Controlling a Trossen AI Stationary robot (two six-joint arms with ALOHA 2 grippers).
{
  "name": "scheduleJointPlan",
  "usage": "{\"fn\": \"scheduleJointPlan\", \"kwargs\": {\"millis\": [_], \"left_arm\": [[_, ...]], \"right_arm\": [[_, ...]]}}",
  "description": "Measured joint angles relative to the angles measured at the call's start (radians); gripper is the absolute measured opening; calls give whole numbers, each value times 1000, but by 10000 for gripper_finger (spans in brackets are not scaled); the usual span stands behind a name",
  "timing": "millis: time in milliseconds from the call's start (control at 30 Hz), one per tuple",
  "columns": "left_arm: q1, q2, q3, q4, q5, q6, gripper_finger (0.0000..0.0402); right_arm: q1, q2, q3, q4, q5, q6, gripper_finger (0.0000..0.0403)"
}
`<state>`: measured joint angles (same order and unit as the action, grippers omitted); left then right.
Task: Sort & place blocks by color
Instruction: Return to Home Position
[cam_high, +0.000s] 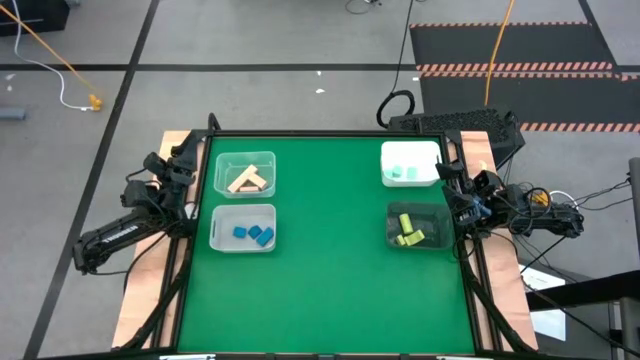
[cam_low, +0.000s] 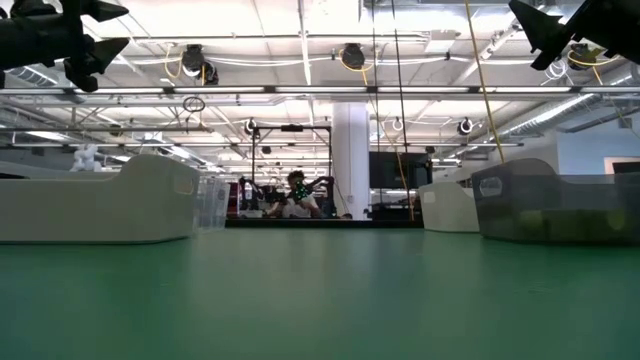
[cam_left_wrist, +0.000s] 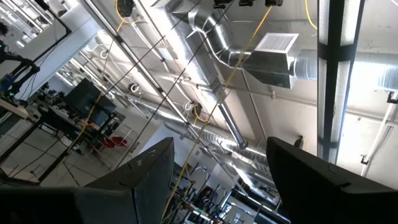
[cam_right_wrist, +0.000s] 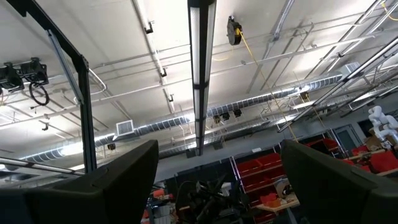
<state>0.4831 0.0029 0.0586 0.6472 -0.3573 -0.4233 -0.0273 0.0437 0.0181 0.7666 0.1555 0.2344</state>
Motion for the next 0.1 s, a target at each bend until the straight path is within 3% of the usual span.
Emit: {"fn": "scheduleJointPlan", "kwargs": {"millis": [100], "left_arm": [[0,0,0,0,0,0,255]], "right_arm": [[0,0,0,0,0,0,331]]}}
